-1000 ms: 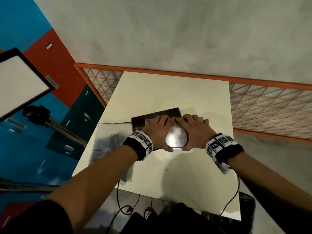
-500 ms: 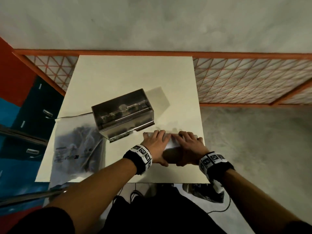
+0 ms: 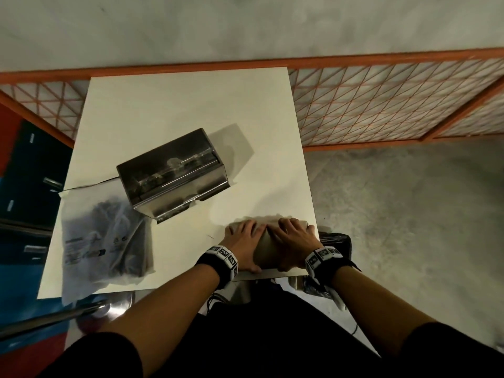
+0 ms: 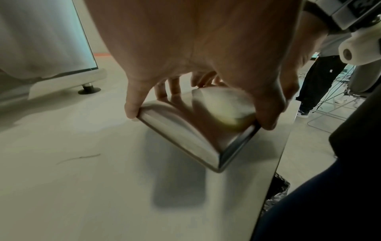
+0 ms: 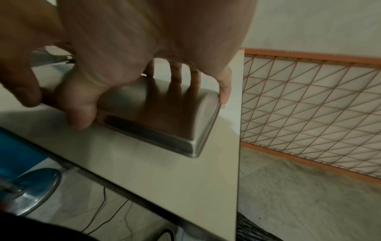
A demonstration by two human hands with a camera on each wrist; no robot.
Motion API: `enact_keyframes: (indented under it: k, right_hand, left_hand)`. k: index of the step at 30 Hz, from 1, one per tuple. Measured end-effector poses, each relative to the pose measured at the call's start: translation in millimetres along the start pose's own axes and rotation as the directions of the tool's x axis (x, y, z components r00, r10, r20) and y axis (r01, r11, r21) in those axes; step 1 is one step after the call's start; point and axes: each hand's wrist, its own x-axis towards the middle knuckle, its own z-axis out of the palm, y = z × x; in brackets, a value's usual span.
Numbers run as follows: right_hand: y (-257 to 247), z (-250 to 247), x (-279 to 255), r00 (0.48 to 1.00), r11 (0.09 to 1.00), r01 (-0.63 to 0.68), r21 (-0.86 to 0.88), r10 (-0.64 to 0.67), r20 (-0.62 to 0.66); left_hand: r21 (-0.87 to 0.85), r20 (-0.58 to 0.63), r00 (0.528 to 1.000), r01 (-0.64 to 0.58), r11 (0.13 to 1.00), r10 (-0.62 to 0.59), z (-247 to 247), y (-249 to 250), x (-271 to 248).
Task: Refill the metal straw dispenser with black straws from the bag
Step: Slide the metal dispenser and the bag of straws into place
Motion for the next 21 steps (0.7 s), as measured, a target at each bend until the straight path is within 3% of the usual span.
enact_keyframes:
  k: [21]
  right_hand:
    - [6.0,14.8,0.1,0.999,0.999,0.009,-0.036,-0.011,-0.052]
  left_hand:
    - [-0.004,-0.090,0.994,0.067,0.998,-0.067,26.7,12.6,4.7]
